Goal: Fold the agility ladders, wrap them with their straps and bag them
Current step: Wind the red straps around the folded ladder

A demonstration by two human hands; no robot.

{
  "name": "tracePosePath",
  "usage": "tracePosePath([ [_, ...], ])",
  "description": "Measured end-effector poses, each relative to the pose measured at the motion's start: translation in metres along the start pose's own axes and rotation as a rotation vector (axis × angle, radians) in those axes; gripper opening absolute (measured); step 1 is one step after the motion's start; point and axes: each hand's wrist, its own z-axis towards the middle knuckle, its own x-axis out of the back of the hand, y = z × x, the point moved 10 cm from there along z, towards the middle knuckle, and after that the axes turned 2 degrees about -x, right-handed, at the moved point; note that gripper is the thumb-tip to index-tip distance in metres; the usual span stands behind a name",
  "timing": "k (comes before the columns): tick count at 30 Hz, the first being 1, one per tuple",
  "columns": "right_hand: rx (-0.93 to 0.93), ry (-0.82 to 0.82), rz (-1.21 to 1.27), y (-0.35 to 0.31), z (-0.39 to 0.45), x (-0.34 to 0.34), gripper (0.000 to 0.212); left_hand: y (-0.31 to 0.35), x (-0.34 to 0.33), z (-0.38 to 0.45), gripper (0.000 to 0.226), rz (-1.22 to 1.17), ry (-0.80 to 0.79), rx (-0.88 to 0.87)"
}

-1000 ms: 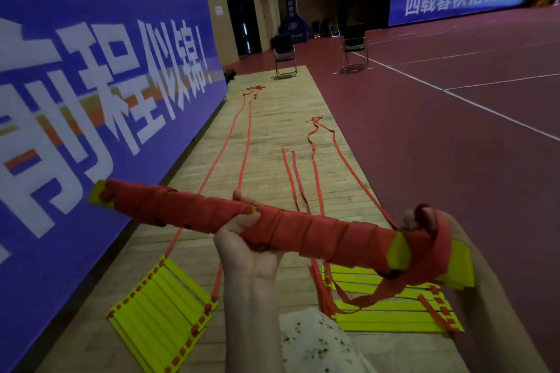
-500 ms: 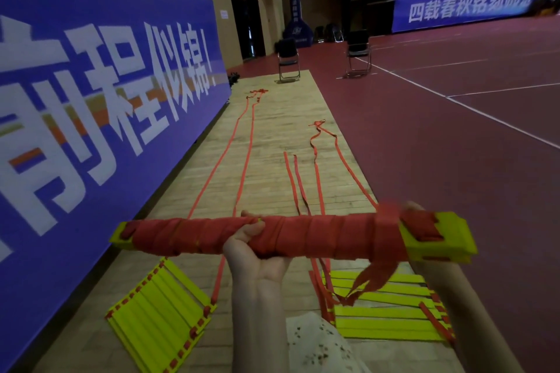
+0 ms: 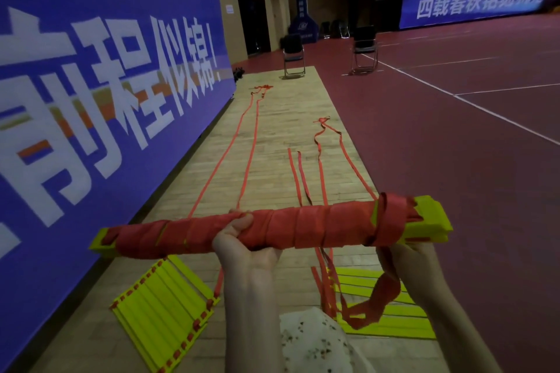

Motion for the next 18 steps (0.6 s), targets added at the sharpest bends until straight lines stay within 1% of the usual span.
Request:
tracePosePath([
  [2, -0.054, 0.027, -0.069, 0.015, 0.009, 0.006, 0.036, -0.006, 0.002, -0.005, 0.027, 0.015, 0.020, 0.040],
  [4, -0.201, 0.050, -0.137, 0.042, 0.018, 0.019, 0.033, -0.007, 0.001, -0.009, 0.022, -0.009, 0.019, 0.010],
  [5, -0.210, 0.040, -0.173, 0.044, 0.019, 0.025, 0.032, -0.005, 0.002, -0.005, 0.022, -0.029, 0.017, -0.018],
  [7, -0.022, 0.040, -0.279, 0.021, 0.019, 0.030, 0.031, 0.003, 0.004, 0.004, 0.031, -0.055, -0.002, -0.079],
  [8, 0.043, 0.049, -0.309, 0.011, 0.015, 0.029, 0.033, 0.006, 0.005, 0.009, 0.040, -0.056, -0.001, -0.099],
  [9, 0.059, 0.045, -0.271, 0.003, 0.009, 0.025, 0.034, 0.007, 0.006, 0.010, 0.047, -0.054, 0.006, -0.102],
  [10, 0.059, 0.052, -0.173, 0.002, 0.004, 0.021, 0.034, 0.006, 0.006, 0.009, 0.046, -0.044, 0.017, -0.094],
  [11, 0.059, 0.090, -0.062, 0.003, 0.001, 0.020, 0.039, 0.006, 0.007, 0.006, 0.035, -0.024, 0.036, -0.086],
  [12, 0.027, 0.129, 0.058, 0.010, 0.000, 0.022, 0.049, 0.004, 0.007, 0.001, 0.024, -0.018, 0.053, -0.072],
  [13, -0.028, 0.144, 0.158, 0.017, 0.000, 0.022, 0.055, 0.003, 0.008, -0.001, 0.025, -0.023, 0.067, -0.053],
  [14, -0.060, 0.162, 0.203, 0.017, 0.000, 0.021, 0.056, 0.002, 0.008, -0.003, 0.028, -0.031, 0.073, -0.036],
  [15, -0.065, 0.159, 0.191, 0.016, 0.001, 0.019, 0.055, 0.000, 0.009, -0.004, 0.028, -0.039, 0.073, -0.018],
  [18, 0.012, 0.067, 0.106, 0.007, 0.004, 0.014, 0.052, -0.010, 0.012, 0.000, 0.023, -0.035, 0.053, 0.055],
])
